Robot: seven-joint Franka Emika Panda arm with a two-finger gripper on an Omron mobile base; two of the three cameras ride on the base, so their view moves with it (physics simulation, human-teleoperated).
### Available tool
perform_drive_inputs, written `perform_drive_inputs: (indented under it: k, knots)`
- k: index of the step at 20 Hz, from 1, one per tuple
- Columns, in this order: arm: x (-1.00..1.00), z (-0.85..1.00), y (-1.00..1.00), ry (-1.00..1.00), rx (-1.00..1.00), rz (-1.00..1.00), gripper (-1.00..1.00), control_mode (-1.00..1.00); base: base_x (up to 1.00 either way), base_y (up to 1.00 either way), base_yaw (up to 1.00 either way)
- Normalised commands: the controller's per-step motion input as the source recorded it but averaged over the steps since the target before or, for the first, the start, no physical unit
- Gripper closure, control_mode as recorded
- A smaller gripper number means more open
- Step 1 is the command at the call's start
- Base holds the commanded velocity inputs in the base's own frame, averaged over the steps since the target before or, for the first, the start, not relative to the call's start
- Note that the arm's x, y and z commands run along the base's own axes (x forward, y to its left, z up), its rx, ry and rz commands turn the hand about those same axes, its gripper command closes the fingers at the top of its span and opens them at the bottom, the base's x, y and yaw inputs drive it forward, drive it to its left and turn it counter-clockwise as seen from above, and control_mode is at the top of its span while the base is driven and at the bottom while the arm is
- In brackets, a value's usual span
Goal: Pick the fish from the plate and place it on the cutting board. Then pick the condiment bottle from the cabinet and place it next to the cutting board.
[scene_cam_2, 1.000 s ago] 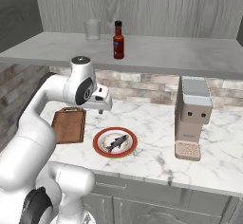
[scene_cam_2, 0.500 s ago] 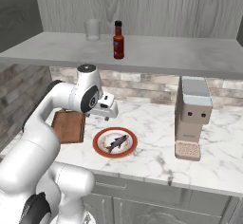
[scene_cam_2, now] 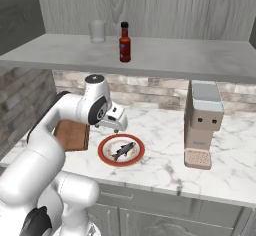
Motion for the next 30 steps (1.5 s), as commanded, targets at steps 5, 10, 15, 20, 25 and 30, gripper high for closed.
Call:
perform_drive_inputs:
  k: [5, 10, 15, 20, 25, 30]
  knots:
    - [0.00, -0.18, -0.08, 0.00, 0.00, -0.05, -1.00, -1.00, 0.00, 0.00, 0.00]
    - [0.00, -0.15, -0.09, -0.03, 0.00, -0.03, -1.00, -1.00, 0.00, 0.00, 0.00]
    - [0.06, -0.13, -0.10, -0.06, 0.00, -0.03, -1.00, -1.00, 0.00, 0.00, 0.00]
    - [0.12, -0.11, -0.05, -0.03, 0.00, -0.02, -1.00, -1.00, 0.00, 0.00, 0.00]
    - [0.10, -0.18, -0.02, 0.00, 0.00, -0.01, -1.00, -1.00, 0.00, 0.00, 0.00]
    - [0.12, -0.14, 0.00, 0.00, 0.00, 0.00, -1.00, -1.00, 0.00, 0.00, 0.00]
